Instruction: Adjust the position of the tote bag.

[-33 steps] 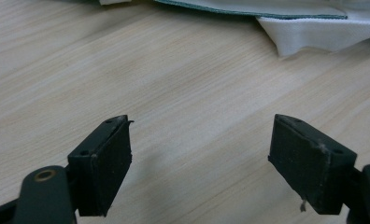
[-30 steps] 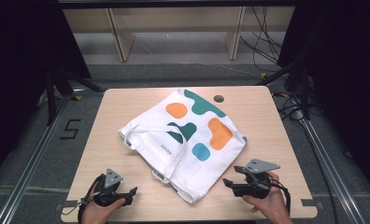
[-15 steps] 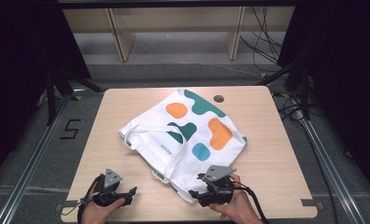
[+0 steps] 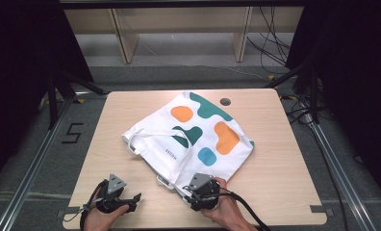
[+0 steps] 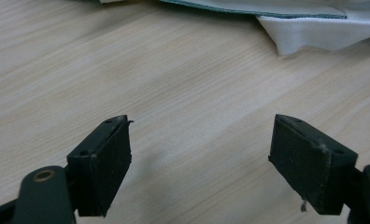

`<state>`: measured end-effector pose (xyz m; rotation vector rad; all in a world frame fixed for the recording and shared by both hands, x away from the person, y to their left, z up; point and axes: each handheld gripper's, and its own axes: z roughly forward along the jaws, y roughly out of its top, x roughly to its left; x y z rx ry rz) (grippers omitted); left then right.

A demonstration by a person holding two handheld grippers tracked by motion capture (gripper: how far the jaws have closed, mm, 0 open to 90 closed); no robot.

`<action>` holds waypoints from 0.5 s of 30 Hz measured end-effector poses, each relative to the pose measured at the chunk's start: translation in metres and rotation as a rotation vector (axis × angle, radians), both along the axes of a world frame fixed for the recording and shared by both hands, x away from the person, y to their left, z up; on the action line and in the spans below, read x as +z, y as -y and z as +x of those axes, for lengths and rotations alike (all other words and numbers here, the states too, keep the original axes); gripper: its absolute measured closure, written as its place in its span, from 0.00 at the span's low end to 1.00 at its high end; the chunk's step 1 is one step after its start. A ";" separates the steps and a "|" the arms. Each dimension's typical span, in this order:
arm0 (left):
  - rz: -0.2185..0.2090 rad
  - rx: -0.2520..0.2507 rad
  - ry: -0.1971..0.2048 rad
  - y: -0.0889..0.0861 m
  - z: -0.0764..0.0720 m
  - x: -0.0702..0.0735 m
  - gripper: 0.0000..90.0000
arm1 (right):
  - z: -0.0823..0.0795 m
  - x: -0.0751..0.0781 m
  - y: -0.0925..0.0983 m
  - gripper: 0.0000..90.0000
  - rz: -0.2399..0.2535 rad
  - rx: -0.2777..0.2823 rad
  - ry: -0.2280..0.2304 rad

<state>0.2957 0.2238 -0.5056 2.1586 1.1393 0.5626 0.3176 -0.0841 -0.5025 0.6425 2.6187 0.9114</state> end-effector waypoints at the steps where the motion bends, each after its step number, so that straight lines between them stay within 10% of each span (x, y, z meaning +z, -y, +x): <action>1: 0.005 -0.006 -0.013 0.000 -0.001 0.001 0.22 | 0.002 -0.001 0.002 0.57 -0.015 0.011 0.014; 7: 0.008 -0.009 0.023 -0.001 0.001 0.000 0.22 | 0.001 0.004 0.015 0.98 0.001 0.066 0.000; 11: -0.021 0.033 -0.023 -0.002 -0.003 0.002 0.22 | 0.000 0.011 0.042 0.98 0.018 0.053 -0.019; 15: 0.000 0.025 0.012 -0.006 -0.002 0.004 0.22 | -0.004 0.021 0.069 0.98 0.034 0.015 -0.021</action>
